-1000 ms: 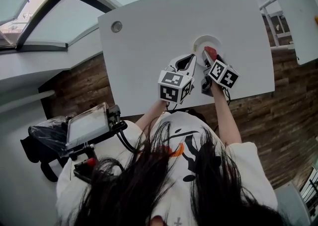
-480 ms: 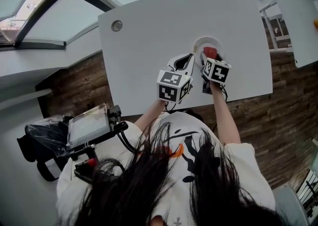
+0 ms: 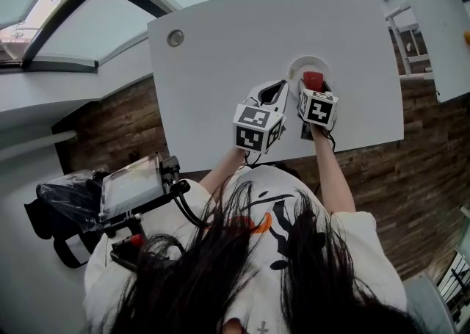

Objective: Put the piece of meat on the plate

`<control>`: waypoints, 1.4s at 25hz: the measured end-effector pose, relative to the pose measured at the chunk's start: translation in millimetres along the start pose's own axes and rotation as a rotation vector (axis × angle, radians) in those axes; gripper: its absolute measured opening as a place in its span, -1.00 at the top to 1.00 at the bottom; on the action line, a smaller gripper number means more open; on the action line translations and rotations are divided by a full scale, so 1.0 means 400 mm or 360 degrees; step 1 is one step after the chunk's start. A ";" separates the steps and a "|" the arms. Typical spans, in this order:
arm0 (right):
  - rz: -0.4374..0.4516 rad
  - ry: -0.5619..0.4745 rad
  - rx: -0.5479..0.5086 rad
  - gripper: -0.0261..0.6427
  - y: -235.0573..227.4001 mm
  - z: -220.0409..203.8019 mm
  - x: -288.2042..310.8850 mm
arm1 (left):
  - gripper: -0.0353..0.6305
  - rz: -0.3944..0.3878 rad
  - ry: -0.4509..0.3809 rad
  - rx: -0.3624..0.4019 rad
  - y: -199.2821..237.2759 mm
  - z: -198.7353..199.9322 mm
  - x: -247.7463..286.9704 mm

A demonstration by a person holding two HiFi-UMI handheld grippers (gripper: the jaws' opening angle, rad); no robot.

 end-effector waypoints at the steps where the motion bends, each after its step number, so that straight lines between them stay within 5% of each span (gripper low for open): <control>1: -0.0006 -0.0004 -0.0027 -0.02 0.000 -0.002 0.001 | 0.88 0.0003 0.0000 -0.0003 0.002 0.000 0.000; 17: -0.0004 -0.0024 -0.0031 -0.02 -0.008 -0.007 0.003 | 0.88 0.0020 0.0000 -0.0040 0.019 -0.009 -0.002; 35: 0.0059 -0.0188 0.0277 -0.01 -0.021 0.050 -0.068 | 0.88 -0.0001 0.0013 -0.0020 0.010 -0.012 0.003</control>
Point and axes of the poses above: the fingertips, and each gripper's own axes: x forward along the fingers, y to its left, z out of its top, the point moved 2 cm from there along -x, backward along the fingers, and after that the axes turned 5 degrees about -y, right-handed, at the moved point
